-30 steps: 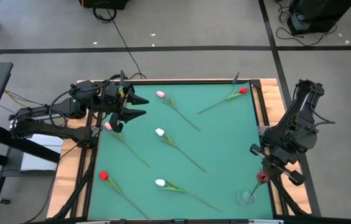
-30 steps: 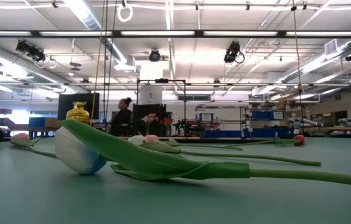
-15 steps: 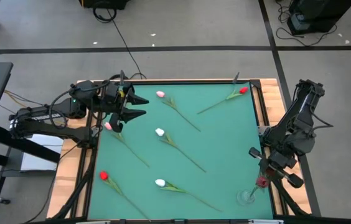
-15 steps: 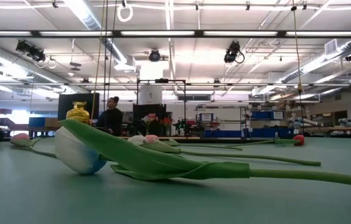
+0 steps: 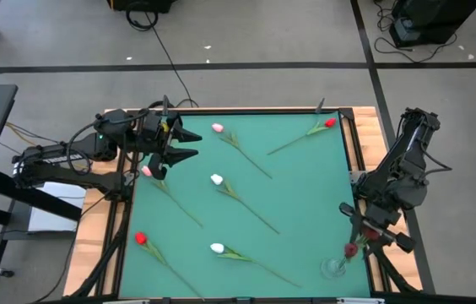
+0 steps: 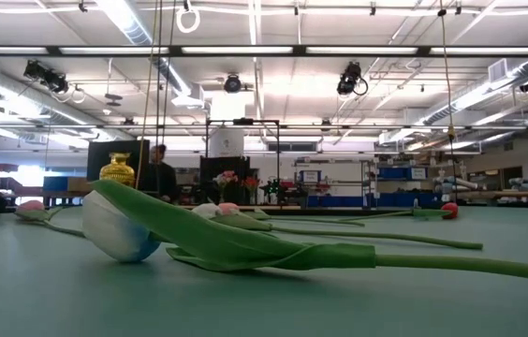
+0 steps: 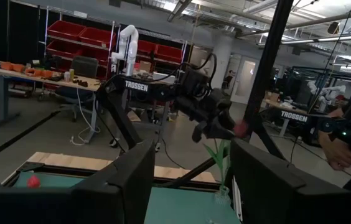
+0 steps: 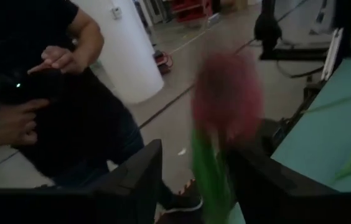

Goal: Sort flowers into vase by color
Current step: Put the dark red tulip into the transparent vase, then put the top pink tulip into the transparent vase

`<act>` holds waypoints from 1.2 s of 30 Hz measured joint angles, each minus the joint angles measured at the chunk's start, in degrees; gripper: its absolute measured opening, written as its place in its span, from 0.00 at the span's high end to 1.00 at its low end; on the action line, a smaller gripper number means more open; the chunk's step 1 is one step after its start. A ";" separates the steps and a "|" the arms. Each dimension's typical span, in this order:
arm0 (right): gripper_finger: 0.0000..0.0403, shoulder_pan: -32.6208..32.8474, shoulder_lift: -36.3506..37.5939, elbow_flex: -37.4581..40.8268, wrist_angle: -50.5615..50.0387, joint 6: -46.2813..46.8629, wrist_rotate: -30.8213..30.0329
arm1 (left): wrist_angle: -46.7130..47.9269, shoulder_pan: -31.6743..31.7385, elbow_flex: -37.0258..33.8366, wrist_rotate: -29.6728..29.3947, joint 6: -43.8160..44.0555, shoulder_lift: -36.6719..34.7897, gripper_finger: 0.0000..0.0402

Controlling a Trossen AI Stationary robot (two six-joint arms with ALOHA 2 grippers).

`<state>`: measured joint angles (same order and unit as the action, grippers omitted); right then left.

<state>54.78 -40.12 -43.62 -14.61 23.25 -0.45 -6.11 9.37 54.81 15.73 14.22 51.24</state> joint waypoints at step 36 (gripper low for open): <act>0.54 -11.23 5.43 -0.11 23.97 -10.16 -28.23 | -0.01 0.00 0.00 0.00 -0.02 0.01 0.46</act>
<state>43.56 -34.69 -43.72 9.37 13.09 -28.68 -6.12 9.37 54.81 15.73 14.20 51.25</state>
